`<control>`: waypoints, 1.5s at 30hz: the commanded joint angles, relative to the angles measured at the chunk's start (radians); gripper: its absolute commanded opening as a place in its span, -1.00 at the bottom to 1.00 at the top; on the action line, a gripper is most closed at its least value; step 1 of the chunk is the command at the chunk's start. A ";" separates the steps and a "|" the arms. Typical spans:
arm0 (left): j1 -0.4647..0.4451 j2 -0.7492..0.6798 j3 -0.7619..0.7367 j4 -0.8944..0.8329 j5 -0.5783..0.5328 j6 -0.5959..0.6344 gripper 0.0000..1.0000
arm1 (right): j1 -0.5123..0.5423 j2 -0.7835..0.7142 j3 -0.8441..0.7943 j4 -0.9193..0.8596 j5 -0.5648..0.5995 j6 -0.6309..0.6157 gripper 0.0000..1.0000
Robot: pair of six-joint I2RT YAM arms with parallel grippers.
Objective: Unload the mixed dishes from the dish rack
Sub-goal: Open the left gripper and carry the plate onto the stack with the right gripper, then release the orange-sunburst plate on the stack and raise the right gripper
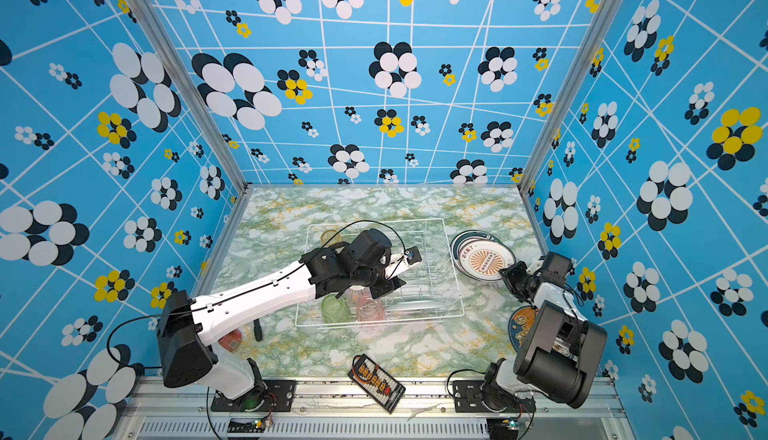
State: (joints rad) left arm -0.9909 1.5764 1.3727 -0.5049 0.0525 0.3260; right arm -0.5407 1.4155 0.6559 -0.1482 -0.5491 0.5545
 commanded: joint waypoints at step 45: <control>0.012 -0.004 -0.061 -0.021 -0.002 0.042 -0.06 | 0.363 0.277 0.425 -0.389 0.577 -0.161 0.59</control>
State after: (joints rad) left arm -0.9878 1.5963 1.3190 -0.5102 0.0368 0.3641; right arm -0.1852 1.6840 1.0653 -0.5022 0.0208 0.3996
